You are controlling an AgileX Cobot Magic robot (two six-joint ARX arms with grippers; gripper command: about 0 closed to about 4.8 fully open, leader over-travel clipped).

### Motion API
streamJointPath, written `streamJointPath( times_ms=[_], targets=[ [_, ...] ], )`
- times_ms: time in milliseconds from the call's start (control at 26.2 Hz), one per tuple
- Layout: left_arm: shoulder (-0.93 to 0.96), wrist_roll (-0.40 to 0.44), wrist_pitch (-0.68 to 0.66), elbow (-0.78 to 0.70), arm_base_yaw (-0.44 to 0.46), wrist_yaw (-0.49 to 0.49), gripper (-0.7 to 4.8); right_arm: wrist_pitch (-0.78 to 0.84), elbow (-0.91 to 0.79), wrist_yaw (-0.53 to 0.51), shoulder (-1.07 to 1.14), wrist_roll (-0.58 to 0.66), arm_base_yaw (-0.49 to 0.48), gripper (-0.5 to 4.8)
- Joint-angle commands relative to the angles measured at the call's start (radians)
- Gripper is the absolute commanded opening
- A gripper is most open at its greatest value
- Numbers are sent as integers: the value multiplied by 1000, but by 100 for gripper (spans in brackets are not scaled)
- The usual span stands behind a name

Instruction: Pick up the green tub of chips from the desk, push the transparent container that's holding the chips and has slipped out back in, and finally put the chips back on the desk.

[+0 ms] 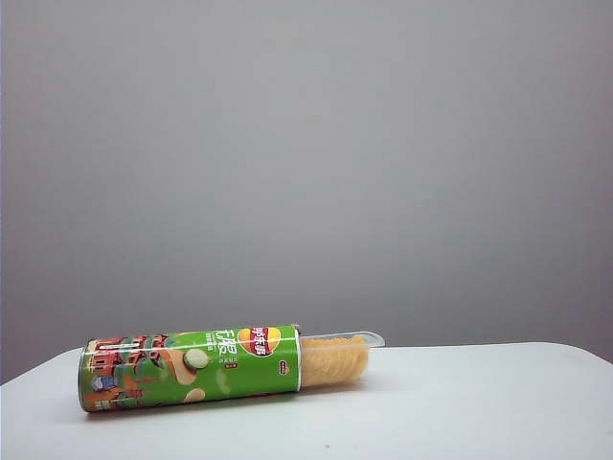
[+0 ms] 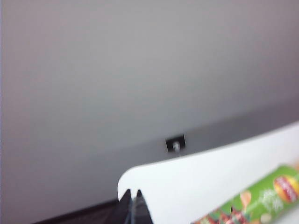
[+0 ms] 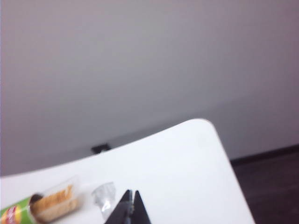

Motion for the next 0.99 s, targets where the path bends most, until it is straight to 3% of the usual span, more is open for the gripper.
streamJointPath(
  times_ms=[38,229,419,648,724,762,801,877,991],
  targets=[
    [132,96,-51,108,0,61,3,16,111,-76,165,-75,0,-5],
    [395,227,-165,296,-6,120,7,24,338,-244,521,-203,0,-5],
    [526,349,-177,353,-8,147,30,26,480,-332,754,-261,0,-5],
    [643,400,-178,363,-11,162,34,56,611,-490,983,-267,0,-5],
    [678,404,-172,363,-19,169,97,71,640,-528,1049,-267,0,-5],
    [713,448,-166,363,-23,188,172,88,661,-560,1108,-267,-1,-5],
    [729,482,-160,364,-25,194,198,95,668,-573,1132,-267,-1,-5],
    [767,547,-146,364,-32,211,225,117,682,-607,1184,-267,-1,-5],
    [821,564,-138,374,-39,222,254,147,698,-664,1251,-266,-10,-5]
  ],
)
